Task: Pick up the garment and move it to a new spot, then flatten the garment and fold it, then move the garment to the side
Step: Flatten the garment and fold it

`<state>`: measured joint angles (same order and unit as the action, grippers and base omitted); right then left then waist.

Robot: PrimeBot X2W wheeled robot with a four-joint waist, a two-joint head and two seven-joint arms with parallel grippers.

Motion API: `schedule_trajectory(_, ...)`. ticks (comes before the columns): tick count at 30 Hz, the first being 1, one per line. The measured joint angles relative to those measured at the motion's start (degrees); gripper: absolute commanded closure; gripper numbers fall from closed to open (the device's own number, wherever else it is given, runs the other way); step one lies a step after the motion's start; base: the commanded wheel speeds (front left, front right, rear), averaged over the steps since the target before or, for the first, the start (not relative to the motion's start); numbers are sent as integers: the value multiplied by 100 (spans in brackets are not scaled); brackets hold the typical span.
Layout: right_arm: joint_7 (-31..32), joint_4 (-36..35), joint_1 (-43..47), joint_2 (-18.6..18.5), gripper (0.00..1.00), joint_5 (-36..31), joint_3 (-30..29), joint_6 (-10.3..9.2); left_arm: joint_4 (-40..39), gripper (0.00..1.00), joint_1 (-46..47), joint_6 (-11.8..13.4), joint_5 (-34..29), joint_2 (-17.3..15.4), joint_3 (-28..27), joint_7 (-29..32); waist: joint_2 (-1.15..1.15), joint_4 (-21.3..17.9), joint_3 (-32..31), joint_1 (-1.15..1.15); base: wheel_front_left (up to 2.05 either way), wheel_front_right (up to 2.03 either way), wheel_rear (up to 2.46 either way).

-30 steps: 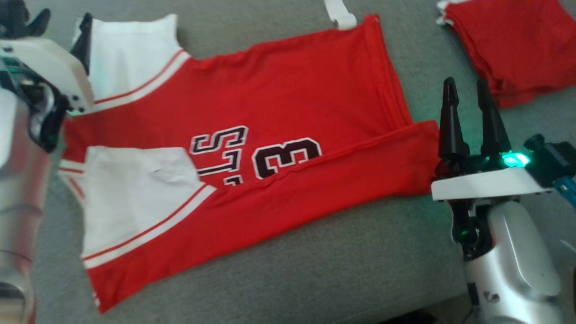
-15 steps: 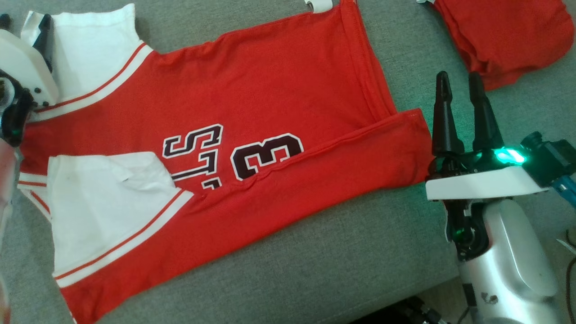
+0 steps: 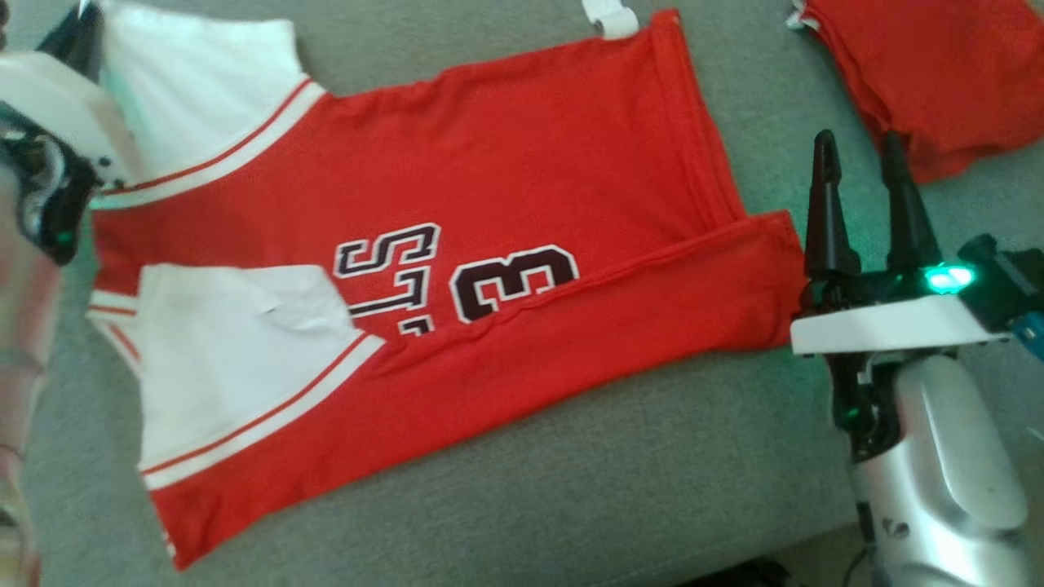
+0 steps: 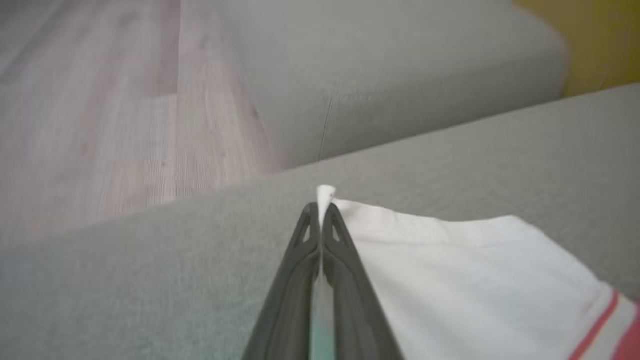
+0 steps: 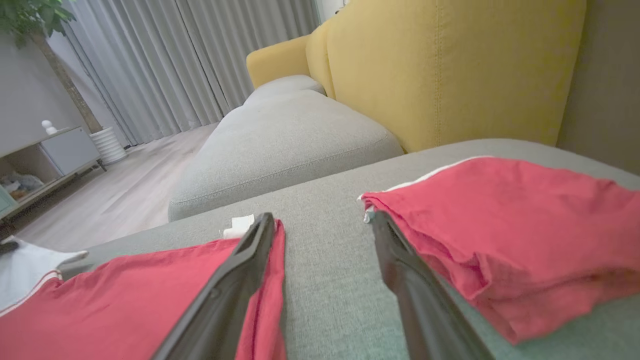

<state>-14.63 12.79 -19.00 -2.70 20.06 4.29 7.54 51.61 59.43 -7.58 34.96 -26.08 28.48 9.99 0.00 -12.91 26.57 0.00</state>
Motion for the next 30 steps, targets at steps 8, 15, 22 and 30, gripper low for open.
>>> schedule_trajectory(8,1027,-80,-454,-4,0,-1229,-568,0,-754,100,-247,65,-183,595,158,-1443,0,624,-343,0,0,0,0)
schedule_trajectory(15,2384,32,-894,-676,0,-1454,-584,0,-1781,100,-1266,305,-226,800,445,-1722,0,1325,-639,-1,0,0,0)
schedule_trajectory(22,3372,977,-1510,-1190,0,-1129,-243,0,-2674,100,-1730,516,-326,842,678,-1708,0,1796,-734,-1,0,0,0)
schedule_trajectory(30,3639,2512,-2222,-1629,0,-947,-109,0,-3341,100,-1905,667,-326,845,832,-1503,0,2138,-540,0,0,0,0)
